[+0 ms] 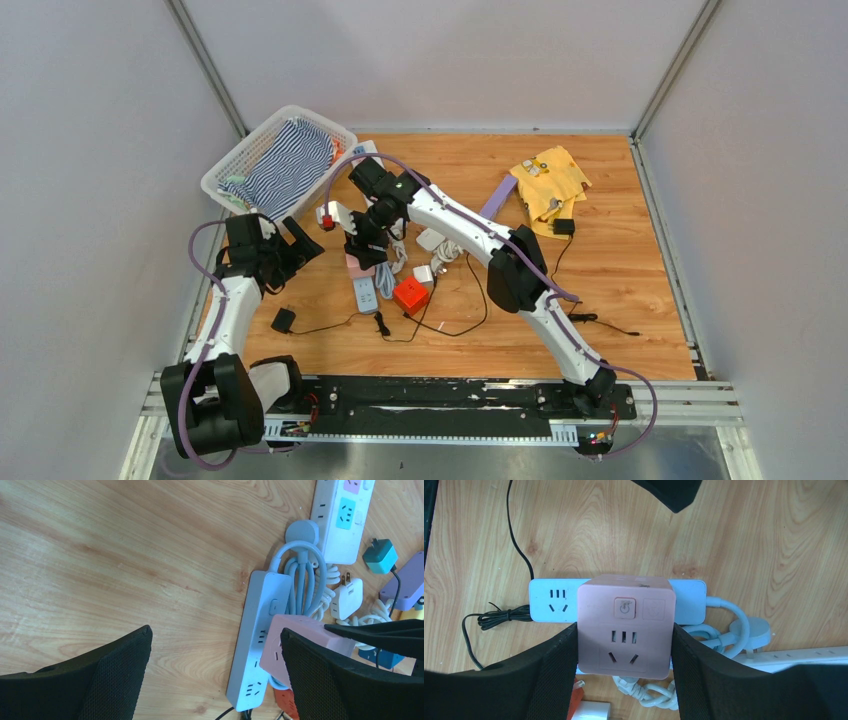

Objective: Insert the plug
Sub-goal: Insert the plug into the socket.

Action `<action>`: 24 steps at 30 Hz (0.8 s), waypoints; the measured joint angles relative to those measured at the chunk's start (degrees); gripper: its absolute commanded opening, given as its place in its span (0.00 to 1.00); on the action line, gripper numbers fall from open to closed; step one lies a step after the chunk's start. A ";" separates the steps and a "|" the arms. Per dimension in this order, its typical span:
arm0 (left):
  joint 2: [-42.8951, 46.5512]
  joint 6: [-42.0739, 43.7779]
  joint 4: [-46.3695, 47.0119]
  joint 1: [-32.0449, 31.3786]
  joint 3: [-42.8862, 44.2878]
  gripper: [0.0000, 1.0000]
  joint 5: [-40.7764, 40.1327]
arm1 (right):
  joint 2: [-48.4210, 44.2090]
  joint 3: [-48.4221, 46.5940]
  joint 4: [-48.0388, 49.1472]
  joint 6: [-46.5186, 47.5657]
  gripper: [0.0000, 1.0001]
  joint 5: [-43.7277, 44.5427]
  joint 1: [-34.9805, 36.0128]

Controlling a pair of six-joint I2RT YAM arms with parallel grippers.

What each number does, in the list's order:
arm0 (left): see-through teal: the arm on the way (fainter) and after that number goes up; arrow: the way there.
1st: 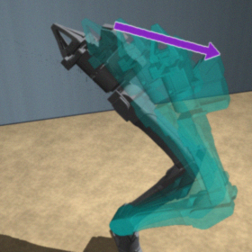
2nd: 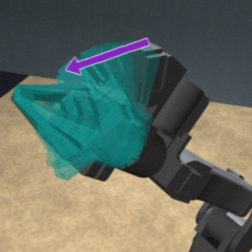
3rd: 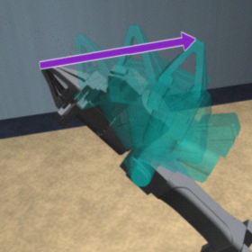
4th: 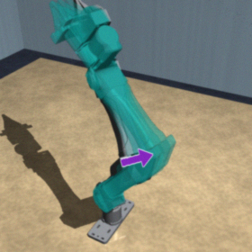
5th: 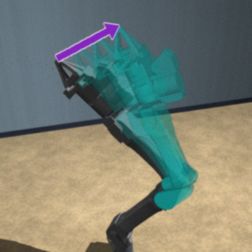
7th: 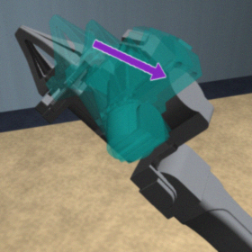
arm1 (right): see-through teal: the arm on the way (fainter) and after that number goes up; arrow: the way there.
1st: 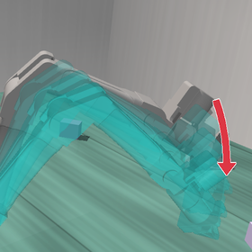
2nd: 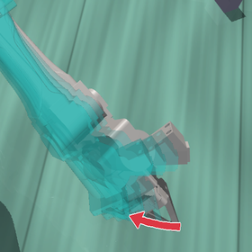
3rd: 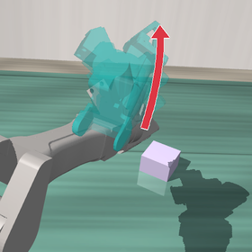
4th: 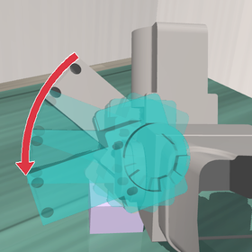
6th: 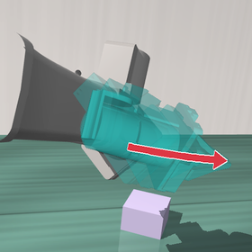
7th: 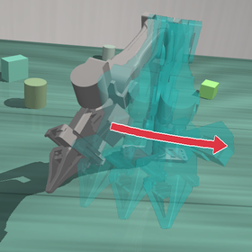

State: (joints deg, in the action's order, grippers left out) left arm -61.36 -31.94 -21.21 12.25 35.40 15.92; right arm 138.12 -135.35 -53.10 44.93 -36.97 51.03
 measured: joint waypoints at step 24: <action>-1.38 0.02 -0.33 0.00 0.00 1.00 -0.04 | 0.00 0.04 -0.66 2.56 0.18 1.05 0.72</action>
State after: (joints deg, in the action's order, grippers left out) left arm -62.74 -31.92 -21.54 12.25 35.40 15.88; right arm 138.12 -135.31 -53.76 47.48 -35.92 51.75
